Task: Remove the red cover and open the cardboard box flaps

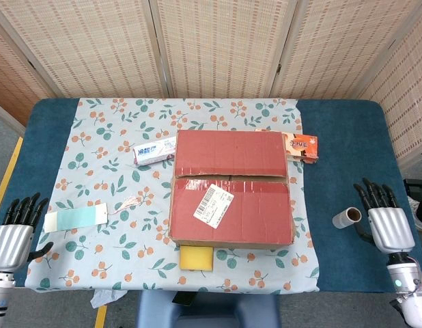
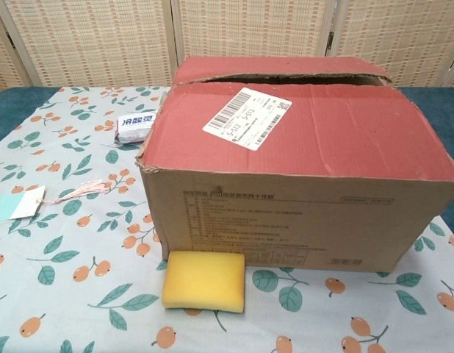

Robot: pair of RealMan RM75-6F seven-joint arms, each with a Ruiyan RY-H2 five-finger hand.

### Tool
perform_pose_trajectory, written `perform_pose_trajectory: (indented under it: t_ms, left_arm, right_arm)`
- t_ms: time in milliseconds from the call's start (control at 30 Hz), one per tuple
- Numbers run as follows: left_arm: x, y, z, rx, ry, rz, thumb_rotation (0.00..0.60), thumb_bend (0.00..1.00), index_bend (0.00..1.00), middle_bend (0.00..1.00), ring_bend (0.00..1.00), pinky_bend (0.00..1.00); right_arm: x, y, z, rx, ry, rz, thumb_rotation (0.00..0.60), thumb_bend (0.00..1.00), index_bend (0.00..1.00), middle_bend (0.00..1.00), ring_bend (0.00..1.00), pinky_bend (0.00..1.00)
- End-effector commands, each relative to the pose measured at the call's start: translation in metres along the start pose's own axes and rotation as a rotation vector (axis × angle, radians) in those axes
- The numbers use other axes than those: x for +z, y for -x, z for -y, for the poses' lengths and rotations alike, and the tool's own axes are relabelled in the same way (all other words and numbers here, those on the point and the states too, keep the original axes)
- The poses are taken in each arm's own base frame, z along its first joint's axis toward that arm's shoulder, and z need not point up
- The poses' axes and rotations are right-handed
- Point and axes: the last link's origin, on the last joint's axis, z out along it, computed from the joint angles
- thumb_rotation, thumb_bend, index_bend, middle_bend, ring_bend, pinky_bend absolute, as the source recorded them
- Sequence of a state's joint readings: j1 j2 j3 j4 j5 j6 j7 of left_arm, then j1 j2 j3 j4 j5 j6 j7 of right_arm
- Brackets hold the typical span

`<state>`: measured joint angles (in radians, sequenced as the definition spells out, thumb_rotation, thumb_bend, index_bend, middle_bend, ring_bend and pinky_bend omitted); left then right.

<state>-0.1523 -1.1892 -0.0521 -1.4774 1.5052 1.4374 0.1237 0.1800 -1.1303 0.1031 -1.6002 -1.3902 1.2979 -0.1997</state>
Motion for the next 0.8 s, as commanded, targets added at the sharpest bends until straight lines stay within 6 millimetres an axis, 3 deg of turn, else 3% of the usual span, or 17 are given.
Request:
perform_pose_trajectory:
  t_ms: [33,400,800]
  left_arm:
    - [0.006,0.001,0.002,-0.017,-0.003,0.000,0.600,0.21,0.00,0.00,0.00,0.00]
    - [0.021,0.002,0.010,-0.050,0.017,0.009,0.600,0.21,0.00,0.00,0.00,0.00]
    - [0.032,-0.002,0.027,-0.098,0.005,-0.018,0.600,0.24,0.00,0.00,0.00,0.00]
  right_arm:
    - [0.018,-0.017,0.012,-0.027,-0.018,-0.003,0.600,0.38,0.00,0.00,0.00,0.00]
    - [0.049,-0.053,0.062,-0.044,-0.191,-0.103,0.600,0.38,0.01,0.00,0.00,0.00]
    - [0.104,-0.053,0.099,-0.022,-0.267,-0.128,0.600,0.38,0.01,0.00,0.00,0.00]
